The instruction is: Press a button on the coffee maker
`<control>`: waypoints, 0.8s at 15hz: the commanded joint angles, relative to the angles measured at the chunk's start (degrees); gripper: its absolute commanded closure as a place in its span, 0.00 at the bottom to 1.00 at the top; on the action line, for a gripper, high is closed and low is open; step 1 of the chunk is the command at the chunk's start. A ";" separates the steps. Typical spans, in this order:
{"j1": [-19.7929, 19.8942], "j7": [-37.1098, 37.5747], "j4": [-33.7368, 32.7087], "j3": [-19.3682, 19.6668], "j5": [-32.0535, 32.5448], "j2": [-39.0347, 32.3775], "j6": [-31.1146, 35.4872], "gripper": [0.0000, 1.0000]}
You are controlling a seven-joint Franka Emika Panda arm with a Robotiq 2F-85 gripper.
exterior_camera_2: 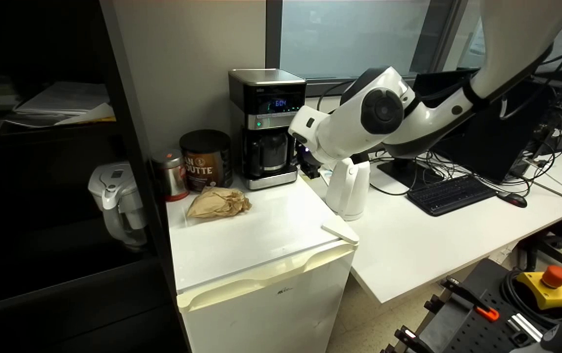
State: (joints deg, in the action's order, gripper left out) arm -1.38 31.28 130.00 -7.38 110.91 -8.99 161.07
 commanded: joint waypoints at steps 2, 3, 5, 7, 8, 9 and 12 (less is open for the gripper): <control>-1.44 -0.25 6.38 -1.02 1.60 6.41 -2.02 1.00; -1.63 -0.44 7.16 -1.20 1.56 7.20 -2.20 1.00; -2.00 -0.31 8.49 -1.49 1.44 8.67 -2.86 1.00; -1.99 -1.71 9.68 -1.44 -0.47 9.47 -3.01 1.00; -1.74 -3.71 10.23 -1.11 -3.56 9.41 -2.36 1.00; -1.60 -4.78 10.74 -1.00 -5.93 9.51 -2.01 0.99; -2.25 -10.81 12.51 0.33 -22.37 8.36 -2.49 1.00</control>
State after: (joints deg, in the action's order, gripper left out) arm -3.01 25.26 140.20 -8.19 99.73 -1.01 159.24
